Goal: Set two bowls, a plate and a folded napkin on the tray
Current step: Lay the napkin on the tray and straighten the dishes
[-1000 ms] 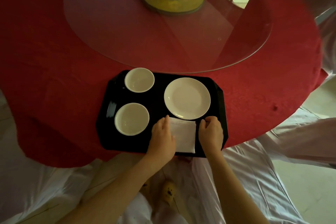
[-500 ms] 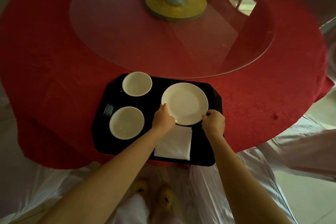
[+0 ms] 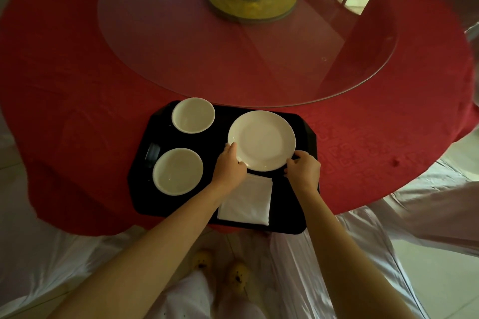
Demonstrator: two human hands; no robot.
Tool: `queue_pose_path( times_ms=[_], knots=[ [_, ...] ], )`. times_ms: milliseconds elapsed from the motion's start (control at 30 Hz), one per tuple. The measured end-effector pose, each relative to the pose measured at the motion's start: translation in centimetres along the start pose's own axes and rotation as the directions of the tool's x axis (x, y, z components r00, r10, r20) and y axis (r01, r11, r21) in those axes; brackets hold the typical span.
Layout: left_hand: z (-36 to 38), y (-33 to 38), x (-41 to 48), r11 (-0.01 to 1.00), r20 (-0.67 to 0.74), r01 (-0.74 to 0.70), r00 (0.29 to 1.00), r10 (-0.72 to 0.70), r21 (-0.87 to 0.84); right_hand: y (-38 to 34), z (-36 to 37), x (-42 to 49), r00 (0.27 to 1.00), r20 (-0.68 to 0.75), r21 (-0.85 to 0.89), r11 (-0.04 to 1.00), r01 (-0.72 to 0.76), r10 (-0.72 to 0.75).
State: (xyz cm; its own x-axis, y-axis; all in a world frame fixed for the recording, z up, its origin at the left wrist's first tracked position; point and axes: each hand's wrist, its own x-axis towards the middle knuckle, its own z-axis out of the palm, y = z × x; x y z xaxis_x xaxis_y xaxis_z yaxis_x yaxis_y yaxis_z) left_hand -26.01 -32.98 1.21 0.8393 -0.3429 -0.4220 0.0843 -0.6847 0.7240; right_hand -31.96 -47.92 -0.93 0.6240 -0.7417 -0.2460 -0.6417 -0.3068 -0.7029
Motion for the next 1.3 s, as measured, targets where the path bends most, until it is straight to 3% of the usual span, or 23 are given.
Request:
queue_pose_path(
  times_ms=[100, 333, 900, 1033, 1133, 1200, 1300],
  knots=[
    [0.1, -1.7, -2.7, 0.998, 0.007, -0.061, 0.998, 0.061, 0.028, 1.0, -0.5, -2.1, 0.998, 0.025, -0.012, 0.998, 0.064, -0.063],
    [1.8, -5.0, -7.1, 0.998, 0.067, 0.052, 0.996, -0.055, 0.041, 2.7, 1.0, -6.1, 0.974, 0.212, -0.101, 0.99, 0.101, -0.078],
    [3.1, -4.1, -7.5, 0.998, 0.045, 0.04, 0.998, -0.042, 0.041, 3.0, 0.7, -5.8, 0.977, 0.204, -0.168, 0.982, 0.092, -0.057],
    [-0.7, -3.1, -9.8, 0.988, -0.128, -0.143, 0.982, 0.136, -0.049, 1.5, 0.2, -6.0, 0.981, 0.071, -0.178, 0.965, 0.192, -0.182],
    [-5.6, -3.9, -10.7, 0.964, -0.413, -0.266, 0.878, 0.242, 0.0, -1.0, 0.7, -5.8, 0.938, 0.149, -0.093, 0.94, 0.329, -0.314],
    [-8.6, -5.5, -10.2, 0.979, -0.516, -0.201, 0.836, 0.185, 0.026, -2.9, 2.0, -5.6, 0.893, 0.264, -0.042, 0.921, 0.388, -0.364],
    [-11.6, -8.1, -8.4, 0.998, -0.526, -0.017, 0.851, -0.016, -0.058, -5.3, 4.6, -5.7, 0.825, 0.423, -0.013, 0.907, 0.42, -0.376]
  ],
)
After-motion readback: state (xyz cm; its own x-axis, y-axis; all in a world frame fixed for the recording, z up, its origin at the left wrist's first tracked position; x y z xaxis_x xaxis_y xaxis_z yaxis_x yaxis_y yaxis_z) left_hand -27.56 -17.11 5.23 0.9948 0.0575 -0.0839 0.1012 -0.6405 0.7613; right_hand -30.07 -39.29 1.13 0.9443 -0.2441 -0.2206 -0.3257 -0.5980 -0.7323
